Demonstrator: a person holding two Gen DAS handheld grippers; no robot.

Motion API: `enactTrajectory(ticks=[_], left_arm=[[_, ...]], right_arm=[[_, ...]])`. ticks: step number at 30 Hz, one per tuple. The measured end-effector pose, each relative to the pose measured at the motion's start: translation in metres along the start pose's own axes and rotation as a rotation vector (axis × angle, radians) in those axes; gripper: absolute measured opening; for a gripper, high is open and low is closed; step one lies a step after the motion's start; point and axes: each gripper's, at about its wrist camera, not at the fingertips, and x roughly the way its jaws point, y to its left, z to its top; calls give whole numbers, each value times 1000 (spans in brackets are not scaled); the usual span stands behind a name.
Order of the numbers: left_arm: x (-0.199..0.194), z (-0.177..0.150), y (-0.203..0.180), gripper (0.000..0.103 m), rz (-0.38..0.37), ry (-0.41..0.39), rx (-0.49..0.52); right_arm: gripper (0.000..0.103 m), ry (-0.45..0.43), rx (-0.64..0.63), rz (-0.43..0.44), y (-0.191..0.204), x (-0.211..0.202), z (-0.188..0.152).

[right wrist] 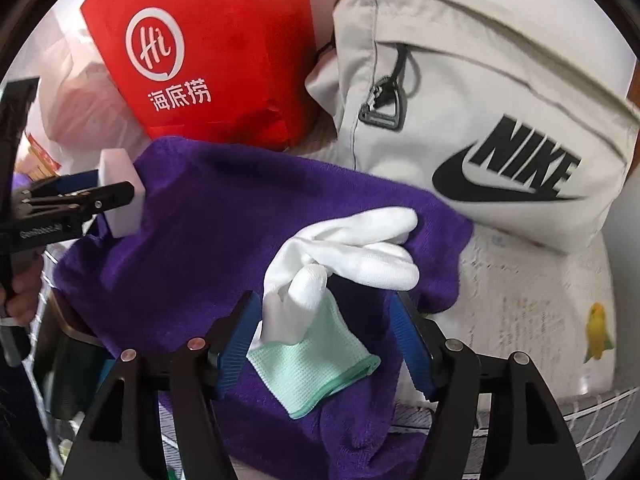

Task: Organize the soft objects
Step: 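Carry the glove and foam block over the purple towel with both tools, then open the right tool to drop the glove while the left tool releases the foam block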

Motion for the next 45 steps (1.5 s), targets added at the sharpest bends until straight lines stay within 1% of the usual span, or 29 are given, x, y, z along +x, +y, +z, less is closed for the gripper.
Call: enactTrajectory(ticks=[3, 6, 10, 12, 15, 18, 22, 25, 28, 31, 34, 36, 40, 42, 45], left_arm=[[8, 2, 1, 86, 3, 18, -2], [14, 4, -1, 86, -7, 33, 0], [19, 5, -8, 87, 5, 45, 21], [20, 4, -10, 87, 20, 51, 35], [20, 2, -11, 88, 39, 54, 37], [20, -3, -13, 88, 54, 54, 42], [24, -10, -19, 88, 75, 71, 67], [23, -16, -21, 90, 58, 81, 68], [21, -18, -14, 90, 5, 77, 15], [16, -18, -4, 90, -24, 56, -20], [14, -20, -2, 90, -44, 60, -30], [14, -21, -2, 90, -51, 67, -33], [11, -24, 4, 88, -57, 76, -56], [8, -27, 7, 88, -72, 85, -80], [10, -27, 9, 88, -48, 122, -86]], right_arm=[[67, -5, 36, -6, -8, -3, -1], [67, -1, 41, -19, -14, -9, -1], [67, -3, -17, -123, -7, -17, -3], [67, -15, -16, -148, -5, -21, -4], [67, -2, 2, -95, -6, -22, -7], [67, 22, 21, -109, -8, -21, -10], [67, -1, 8, -114, -4, -27, -17], [67, -17, 12, -74, 0, -32, -20], [67, -29, 28, -32, 0, -38, -26], [67, -26, 38, -23, -1, -35, -26], [67, -8, 47, -17, -2, -29, -26], [67, 2, 61, 8, -3, -27, -28], [67, -6, 70, -6, -5, -28, -30], [67, -5, 84, 8, -6, -27, -29], [67, -3, 91, 17, -5, -27, -28]])
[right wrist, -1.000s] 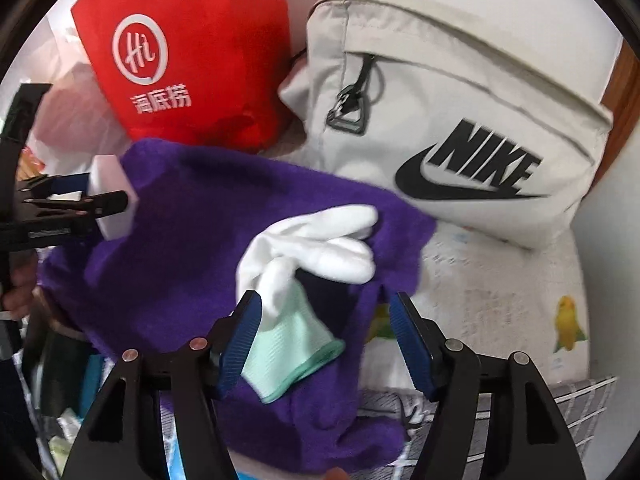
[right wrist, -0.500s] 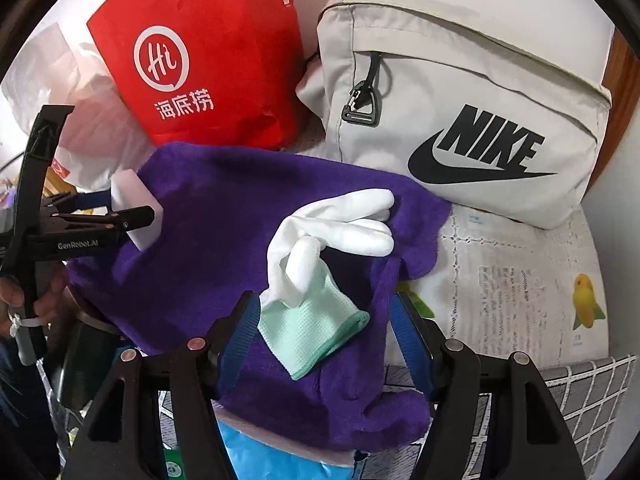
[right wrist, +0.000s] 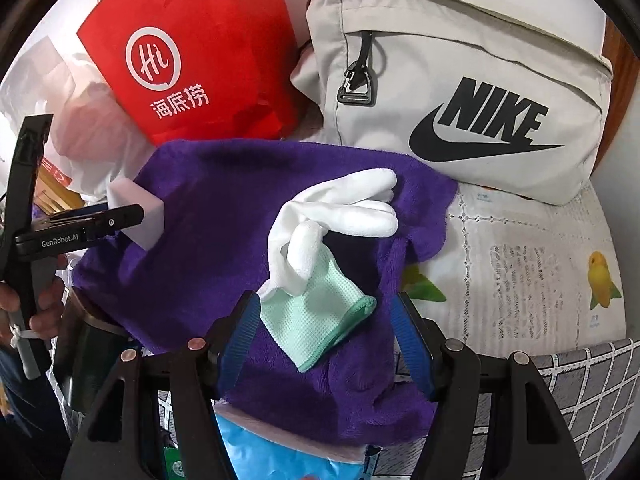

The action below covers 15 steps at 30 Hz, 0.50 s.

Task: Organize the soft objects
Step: 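Open the right tool to drop the glove while the left tool releases the foam block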

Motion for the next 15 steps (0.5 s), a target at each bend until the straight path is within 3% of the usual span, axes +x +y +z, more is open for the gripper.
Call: enactTrajectory(ticks=[6, 15], left_arm=[[-6, -9, -5, 90, -10, 10, 27], [-15, -27, 7, 90, -80, 43, -41]], right_arm=[[67, -40, -1, -1, 5, -9, -3], [67, -62, 57, 15, 5, -18, -10]])
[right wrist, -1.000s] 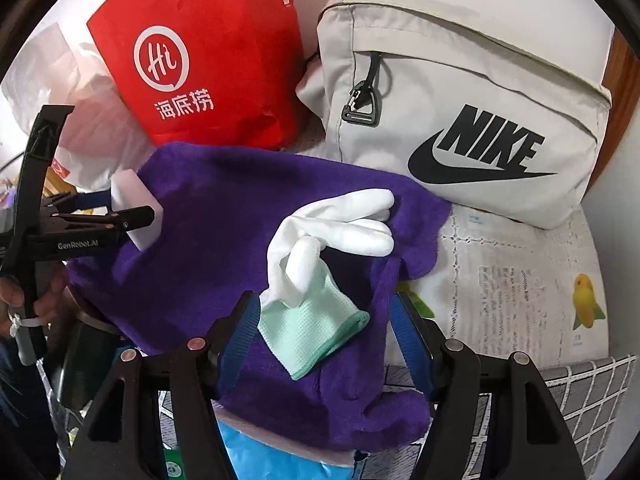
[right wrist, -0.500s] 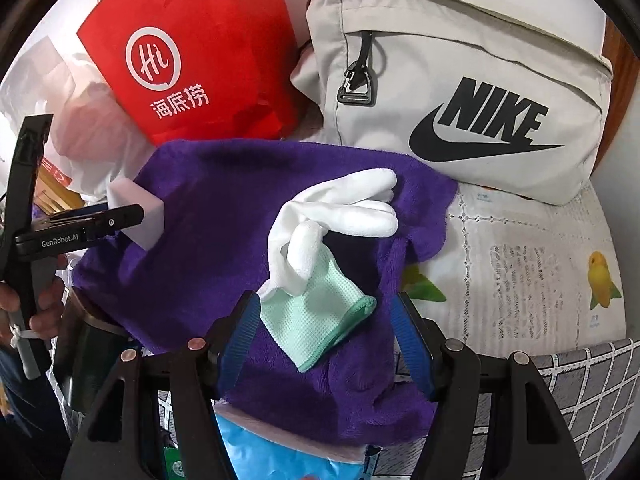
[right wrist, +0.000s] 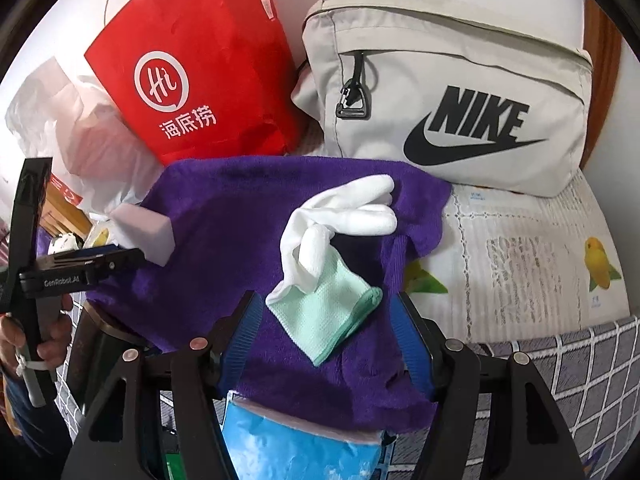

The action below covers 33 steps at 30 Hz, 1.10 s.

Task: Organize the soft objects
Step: 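Open the right tool to drop the glove while the left tool releases the foam block, then move the left tool to the light green wipes packet and grasp it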

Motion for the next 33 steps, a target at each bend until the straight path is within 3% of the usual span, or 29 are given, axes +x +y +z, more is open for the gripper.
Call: enactTrajectory(ticks=[6, 9, 16, 25, 30, 33], left_arm=[[-18, -13, 0, 89, -43, -12, -13], [-28, -20, 0, 89, -29, -19, -18], [-63, -48, 18, 89, -29, -49, -61], [-118, -112, 34, 89, -63, -139, -110], [-129, -149, 31, 89, -91, -130, -116], [-132, -171, 29, 89, -68, -129, -113]], right_arm=[[67, -4, -66, -49, 15, -8, -8], [67, -2, -89, -60, 23, -13, -14], [67, -29, -62, -36, 32, -43, -34], [67, -67, -76, -6, 58, -93, -80], [67, -74, -96, 14, 72, -113, -113], [67, -68, -117, 31, 80, -119, -134]])
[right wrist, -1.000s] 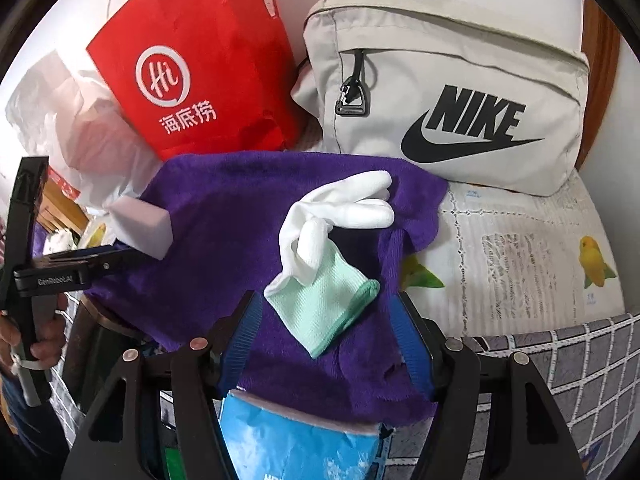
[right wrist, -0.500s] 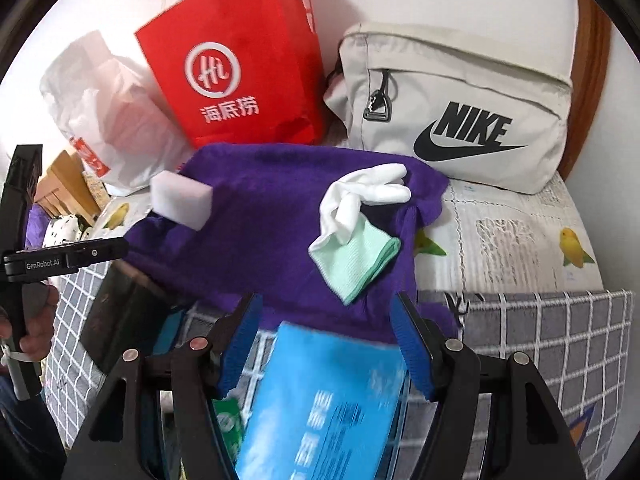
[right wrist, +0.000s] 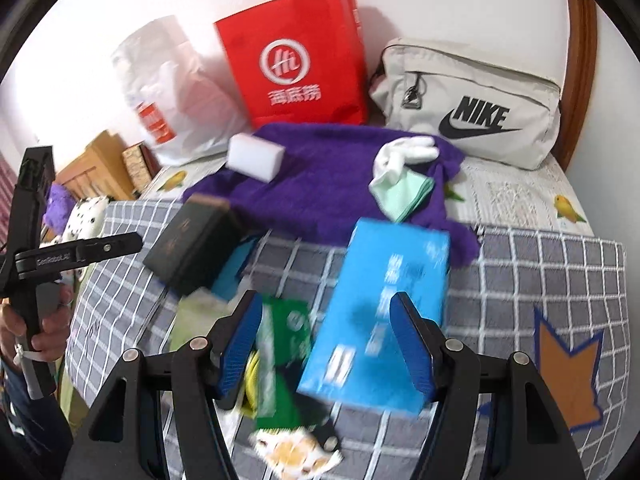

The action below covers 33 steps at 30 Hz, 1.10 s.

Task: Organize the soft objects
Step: 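Move the left tool to the light green wipes packet and grasp it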

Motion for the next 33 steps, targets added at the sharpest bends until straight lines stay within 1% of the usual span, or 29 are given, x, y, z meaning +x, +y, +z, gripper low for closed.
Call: enactTrajectory(ticks=[6, 9, 11, 13, 15, 16, 18, 24, 27, 29, 30, 31, 32, 33], left_arm=[[-3, -34, -5, 89, 31, -5, 33], [-1, -47, -6, 89, 29, 1, 37], [0, -57, -6, 89, 27, 10, 37], [2, -64, -7, 89, 24, 15, 43], [3, -69, -9, 88, 23, 18, 50], [3, -72, -10, 88, 18, 15, 56], [3, -76, -12, 88, 14, 12, 64], [6, -78, -16, 88, 15, 17, 83], [9, -79, -14, 88, 15, 24, 78], [11, -79, -14, 88, 10, 30, 74], [12, -79, -14, 88, 9, 33, 74], [14, -80, -14, 88, 9, 36, 74], [14, -80, -14, 88, 9, 39, 76], [15, -81, -14, 88, 8, 41, 79]], right_arm=[[67, 32, -55, -5, 16, 0, -43], [66, 59, -74, -3, 16, 5, -63], [61, 85, -84, 12, 12, 11, -77], [54, 95, -85, 27, 9, 17, -85], [52, 103, -70, 36, 3, 24, -89], [50, 104, -65, 44, 0, 28, -90], [48, 106, -68, 35, -4, 34, -90], [48, 137, -97, 66, -5, 54, -93], [47, 123, -121, 58, -2, 57, -94], [40, 119, -141, 49, 1, 58, -95], [22, 117, -153, 56, 3, 57, -96], [21, 125, -171, 71, 6, 57, -97], [21, 124, -188, 63, 9, 56, -98], [18, 125, -198, 57, 10, 54, -99]])
